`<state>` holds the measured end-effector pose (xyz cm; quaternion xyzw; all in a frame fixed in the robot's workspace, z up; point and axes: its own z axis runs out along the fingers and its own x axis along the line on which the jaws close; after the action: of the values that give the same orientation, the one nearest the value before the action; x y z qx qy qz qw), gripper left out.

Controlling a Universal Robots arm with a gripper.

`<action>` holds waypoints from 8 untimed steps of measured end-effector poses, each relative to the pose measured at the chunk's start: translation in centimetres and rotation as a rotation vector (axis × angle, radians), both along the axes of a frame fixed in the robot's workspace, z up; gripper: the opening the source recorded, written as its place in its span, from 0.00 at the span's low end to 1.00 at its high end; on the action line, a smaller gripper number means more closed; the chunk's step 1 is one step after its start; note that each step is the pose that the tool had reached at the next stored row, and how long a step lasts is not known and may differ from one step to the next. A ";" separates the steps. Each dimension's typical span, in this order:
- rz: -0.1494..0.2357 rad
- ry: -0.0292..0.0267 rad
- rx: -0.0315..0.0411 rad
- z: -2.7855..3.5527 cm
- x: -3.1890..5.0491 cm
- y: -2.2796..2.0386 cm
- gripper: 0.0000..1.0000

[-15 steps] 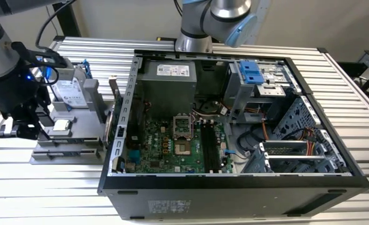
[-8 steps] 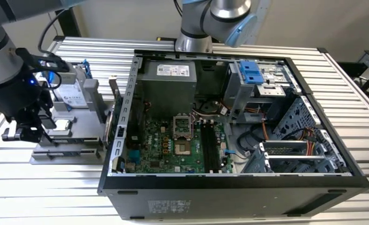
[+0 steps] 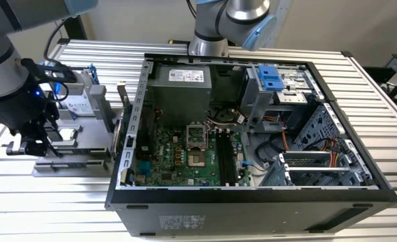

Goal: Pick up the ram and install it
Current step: 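Pick up the ram and move it above insertion slot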

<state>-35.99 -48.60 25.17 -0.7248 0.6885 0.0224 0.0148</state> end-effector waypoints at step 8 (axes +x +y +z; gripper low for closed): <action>0.000 0.0001 -0.0001 -0.84 0.00 0.00 1.00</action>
<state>-35.99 -48.60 24.33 -0.7247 0.6886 0.0224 0.0147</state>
